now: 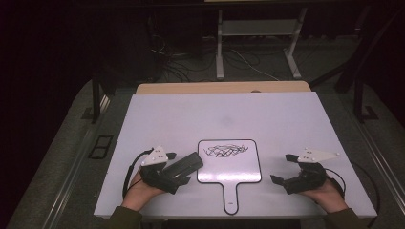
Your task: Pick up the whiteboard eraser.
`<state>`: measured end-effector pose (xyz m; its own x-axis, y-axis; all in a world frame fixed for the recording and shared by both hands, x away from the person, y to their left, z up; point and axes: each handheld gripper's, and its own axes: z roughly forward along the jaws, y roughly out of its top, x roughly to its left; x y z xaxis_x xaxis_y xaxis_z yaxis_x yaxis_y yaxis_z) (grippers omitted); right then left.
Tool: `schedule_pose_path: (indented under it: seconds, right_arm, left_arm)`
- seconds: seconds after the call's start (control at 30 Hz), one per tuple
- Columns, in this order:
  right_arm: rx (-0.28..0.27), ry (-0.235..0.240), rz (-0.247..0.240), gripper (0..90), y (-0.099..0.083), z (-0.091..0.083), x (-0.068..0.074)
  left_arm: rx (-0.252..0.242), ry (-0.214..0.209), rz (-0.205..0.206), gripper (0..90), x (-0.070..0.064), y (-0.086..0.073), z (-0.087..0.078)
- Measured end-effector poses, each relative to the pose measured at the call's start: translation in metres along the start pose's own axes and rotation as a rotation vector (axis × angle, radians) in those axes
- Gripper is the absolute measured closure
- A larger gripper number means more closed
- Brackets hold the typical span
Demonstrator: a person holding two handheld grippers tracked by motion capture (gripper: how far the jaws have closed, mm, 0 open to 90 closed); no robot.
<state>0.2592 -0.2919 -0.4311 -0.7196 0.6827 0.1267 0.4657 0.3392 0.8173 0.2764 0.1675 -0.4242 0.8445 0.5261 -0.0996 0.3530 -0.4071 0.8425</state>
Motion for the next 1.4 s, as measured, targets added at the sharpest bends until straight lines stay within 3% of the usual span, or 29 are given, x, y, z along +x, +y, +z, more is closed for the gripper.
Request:
schedule_pose_path:
  seconds: [0.4,0.63,1.4]
  right_arm:
    - [-0.009,0.008,0.003,0.0,-0.001,-0.001,0.002]
    - [-0.011,0.010,0.010,0.0,-0.002,0.000,0.000]
    - [-0.023,0.026,0.011,0.0,-0.002,0.000,0.003]
  left_arm:
    - [0.004,0.000,0.016,0.0,0.001,0.003,-0.002]
    - [0.033,-0.002,0.013,0.0,0.004,0.005,0.000]
    - [0.057,-0.006,0.048,0.0,0.012,0.029,0.005]
